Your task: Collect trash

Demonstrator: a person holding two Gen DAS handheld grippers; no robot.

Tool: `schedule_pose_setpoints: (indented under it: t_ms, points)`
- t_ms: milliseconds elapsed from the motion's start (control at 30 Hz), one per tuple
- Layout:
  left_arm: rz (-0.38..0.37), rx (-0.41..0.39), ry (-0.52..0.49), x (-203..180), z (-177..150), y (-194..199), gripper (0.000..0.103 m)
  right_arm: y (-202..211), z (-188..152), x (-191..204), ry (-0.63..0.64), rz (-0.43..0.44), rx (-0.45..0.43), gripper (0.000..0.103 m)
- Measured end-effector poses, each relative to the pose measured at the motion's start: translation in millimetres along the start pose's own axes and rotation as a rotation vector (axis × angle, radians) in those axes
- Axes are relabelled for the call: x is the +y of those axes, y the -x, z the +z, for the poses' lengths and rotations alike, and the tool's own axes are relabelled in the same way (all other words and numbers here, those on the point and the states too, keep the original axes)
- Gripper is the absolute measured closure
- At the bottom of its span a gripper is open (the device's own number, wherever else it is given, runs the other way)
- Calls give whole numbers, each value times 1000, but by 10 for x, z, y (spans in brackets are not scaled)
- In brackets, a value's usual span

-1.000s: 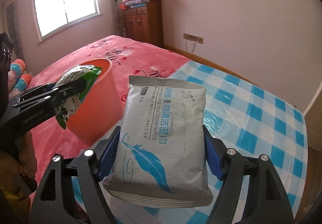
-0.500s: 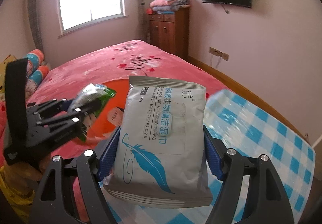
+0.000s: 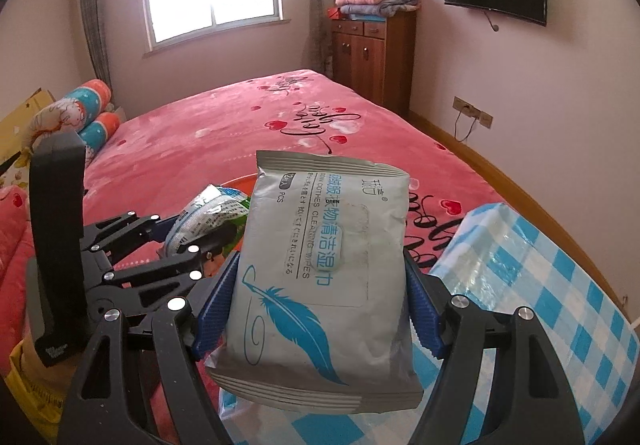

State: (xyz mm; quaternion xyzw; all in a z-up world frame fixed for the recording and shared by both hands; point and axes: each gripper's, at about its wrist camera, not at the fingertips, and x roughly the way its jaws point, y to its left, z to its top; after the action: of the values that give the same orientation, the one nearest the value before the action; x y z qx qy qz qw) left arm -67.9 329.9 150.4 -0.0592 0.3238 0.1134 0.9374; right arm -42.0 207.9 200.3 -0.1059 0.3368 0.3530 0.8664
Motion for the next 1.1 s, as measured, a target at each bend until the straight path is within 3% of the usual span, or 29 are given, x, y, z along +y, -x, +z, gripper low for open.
schedule_pose_setpoints:
  t_ms: [433, 467, 533, 567, 700, 1100]
  points:
    - [40, 56, 23, 85, -78, -172, 62, -288, 0, 95, 48, -16, 0, 26]
    - [42, 59, 21, 86, -84, -182, 58, -294, -8, 92, 48, -10, -6, 26]
    - [63, 42, 14, 72, -83, -164, 40, -279, -20, 70, 35, -4, -19, 22]
    - [68, 35, 12, 69, -68, -164, 31, -261, -28, 59, 28, -8, -23, 15]
    - [85, 20, 7, 54, -43, -116, 17, -183, -28, -75, -27, -3, -47, 13]
    - [120, 8, -35, -101, -10, -30, 14, 92, -166, -428, -140, -111, -91, 13]
